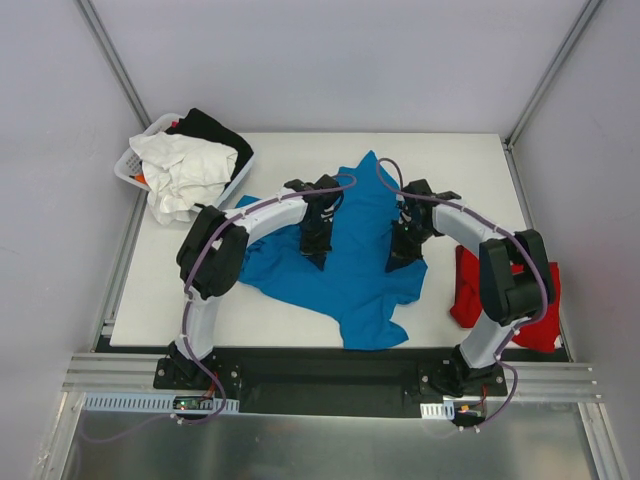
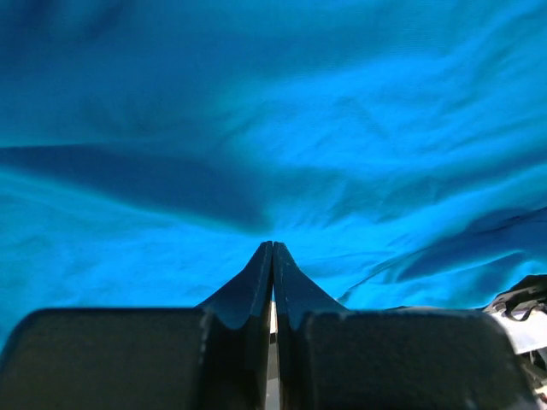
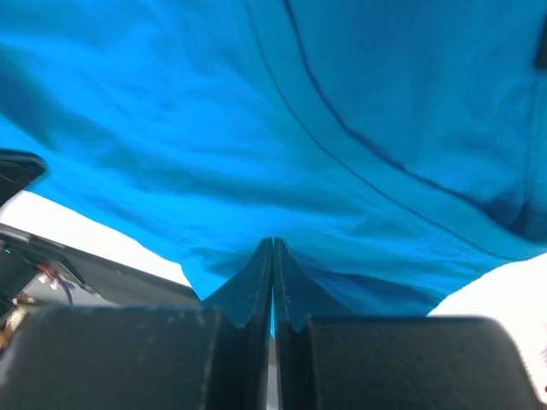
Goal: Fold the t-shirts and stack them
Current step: Flatten the tshirt out
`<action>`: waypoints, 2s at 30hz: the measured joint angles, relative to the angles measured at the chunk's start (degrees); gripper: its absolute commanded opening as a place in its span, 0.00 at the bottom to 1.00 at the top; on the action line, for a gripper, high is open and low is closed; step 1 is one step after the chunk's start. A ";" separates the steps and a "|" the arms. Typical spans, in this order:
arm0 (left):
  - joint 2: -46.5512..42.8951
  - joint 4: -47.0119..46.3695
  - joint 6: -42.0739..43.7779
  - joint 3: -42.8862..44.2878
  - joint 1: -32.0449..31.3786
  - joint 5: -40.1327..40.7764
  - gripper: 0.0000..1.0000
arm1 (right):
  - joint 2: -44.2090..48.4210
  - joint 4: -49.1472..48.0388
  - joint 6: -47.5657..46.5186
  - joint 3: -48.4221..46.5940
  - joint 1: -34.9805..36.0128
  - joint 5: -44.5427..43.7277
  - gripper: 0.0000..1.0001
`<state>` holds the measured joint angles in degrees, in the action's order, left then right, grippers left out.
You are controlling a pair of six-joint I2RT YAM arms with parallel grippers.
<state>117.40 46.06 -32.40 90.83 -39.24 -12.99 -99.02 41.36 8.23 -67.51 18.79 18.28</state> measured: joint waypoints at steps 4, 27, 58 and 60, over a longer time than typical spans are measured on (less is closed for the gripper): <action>0.48 0.28 1.46 -0.48 0.68 -0.28 0.00 | -0.04 -0.61 -0.15 4.15 0.00 1.18 0.01; 11.69 0.50 5.49 10.10 12.94 -7.63 0.00 | -14.67 -1.57 -1.75 -10.49 -5.14 3.72 0.01; -2.58 2.45 3.13 9.38 -4.74 -8.48 0.21 | -6.01 -8.55 8.41 -6.40 4.44 14.51 0.01; -2.58 2.45 2.29 7.48 -5.92 -8.39 0.20 | -6.56 -10.14 10.25 -4.76 6.27 15.78 0.01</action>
<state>114.83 48.51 -30.11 98.30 -45.17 -21.39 -105.58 31.22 18.48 -72.27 25.06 34.06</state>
